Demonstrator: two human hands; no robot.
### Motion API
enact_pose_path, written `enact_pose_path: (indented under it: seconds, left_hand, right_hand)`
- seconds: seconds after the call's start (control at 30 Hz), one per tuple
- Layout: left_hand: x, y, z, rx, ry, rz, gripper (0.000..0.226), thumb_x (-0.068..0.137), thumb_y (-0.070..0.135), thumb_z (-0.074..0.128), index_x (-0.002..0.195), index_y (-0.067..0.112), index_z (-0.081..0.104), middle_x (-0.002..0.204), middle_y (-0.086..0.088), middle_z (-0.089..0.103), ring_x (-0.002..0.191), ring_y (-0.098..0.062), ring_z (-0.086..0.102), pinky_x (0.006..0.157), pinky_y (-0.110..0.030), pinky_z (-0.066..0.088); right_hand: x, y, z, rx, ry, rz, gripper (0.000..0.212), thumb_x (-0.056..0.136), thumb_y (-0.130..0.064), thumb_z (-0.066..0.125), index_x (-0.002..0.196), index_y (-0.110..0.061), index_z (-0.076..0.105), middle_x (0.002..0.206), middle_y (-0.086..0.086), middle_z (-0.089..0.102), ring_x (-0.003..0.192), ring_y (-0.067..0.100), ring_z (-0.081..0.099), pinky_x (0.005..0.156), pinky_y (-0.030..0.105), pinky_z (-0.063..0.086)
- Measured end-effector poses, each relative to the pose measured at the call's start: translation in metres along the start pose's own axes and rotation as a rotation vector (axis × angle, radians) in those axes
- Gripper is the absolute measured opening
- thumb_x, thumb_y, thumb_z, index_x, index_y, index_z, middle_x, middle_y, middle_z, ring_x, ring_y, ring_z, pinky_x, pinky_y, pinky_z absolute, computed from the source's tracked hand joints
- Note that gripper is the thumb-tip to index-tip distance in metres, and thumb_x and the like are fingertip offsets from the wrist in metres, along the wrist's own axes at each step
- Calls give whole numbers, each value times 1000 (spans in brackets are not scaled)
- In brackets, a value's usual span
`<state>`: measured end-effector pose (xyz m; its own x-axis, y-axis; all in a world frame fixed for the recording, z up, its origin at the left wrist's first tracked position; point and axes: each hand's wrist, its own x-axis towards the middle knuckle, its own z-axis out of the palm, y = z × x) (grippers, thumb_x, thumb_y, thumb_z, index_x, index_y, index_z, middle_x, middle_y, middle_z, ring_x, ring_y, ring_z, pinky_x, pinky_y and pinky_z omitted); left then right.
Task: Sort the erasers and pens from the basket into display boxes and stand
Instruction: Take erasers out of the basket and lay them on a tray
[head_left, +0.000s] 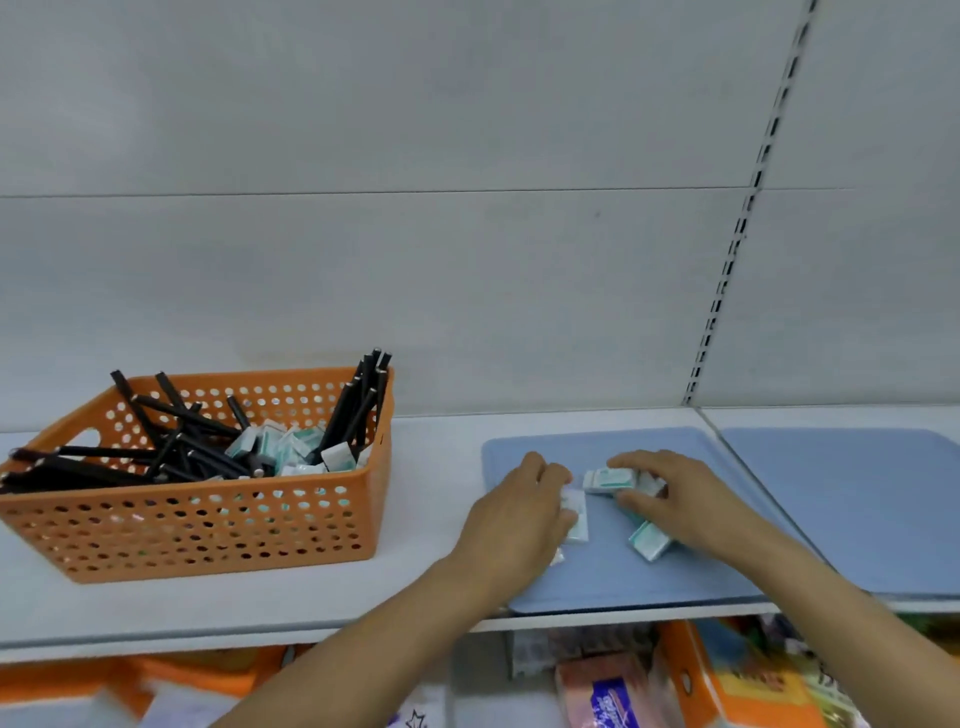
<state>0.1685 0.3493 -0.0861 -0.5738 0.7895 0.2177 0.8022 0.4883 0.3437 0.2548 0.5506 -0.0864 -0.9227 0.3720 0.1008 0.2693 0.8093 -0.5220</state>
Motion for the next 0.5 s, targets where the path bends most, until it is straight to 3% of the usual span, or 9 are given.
enact_pose_path:
  seconds: [0.07, 0.13, 0.2, 0.27, 0.37, 0.5]
  left_hand:
    - [-8, -6, -2, -60, 10, 32, 46, 98, 43, 48, 140, 26, 40, 135, 6, 35, 119, -13, 42, 91, -32, 45]
    - [-12, -15, -10, -208, -97, 55, 56, 92, 49, 56, 142, 32, 38, 136, 10, 36, 123, -6, 35, 102, -24, 37]
    - [-13, -23, -19, -276, -229, 66, 54, 88, 43, 65, 138, 33, 46, 128, 11, 45, 116, -4, 42, 101, -22, 37]
    - [-10, -25, -25, -199, -269, 67, 47, 85, 39, 69, 129, 30, 56, 119, 8, 51, 109, -8, 49, 97, -27, 42]
    - [-3, -22, -26, 9, -230, 11, 47, 81, 49, 69, 122, 27, 62, 110, 5, 51, 102, -13, 48, 86, -29, 43]
    - [18, -25, -10, 105, -8, -159, 49, 82, 55, 63, 118, 21, 62, 113, 1, 51, 107, -18, 46, 83, -31, 42]
  right_hand:
    - [1, 3, 0, -74, 0, -13, 32, 92, -35, 61, 124, -36, 57, 102, -5, 54, 89, 12, 54, 75, 24, 41]
    - [3, 5, 1, -132, 23, -25, 33, 92, -40, 59, 125, -36, 57, 101, -7, 47, 87, 11, 52, 71, 25, 42]
    - [5, 4, 1, -164, 64, -40, 32, 91, -42, 59, 122, -36, 60, 107, -7, 44, 95, 11, 48, 73, 25, 43]
    - [11, 1, 2, -215, 86, -75, 31, 91, -43, 59, 120, -33, 63, 112, -5, 46, 106, 13, 43, 80, 26, 42]
    - [23, -8, 2, -313, 88, -140, 27, 96, -35, 53, 119, -29, 65, 109, -2, 53, 107, 18, 42, 83, 29, 40]
    - [39, -19, 7, -309, 112, -147, 25, 97, -30, 51, 116, -29, 67, 104, -1, 54, 107, 19, 43, 82, 30, 42]
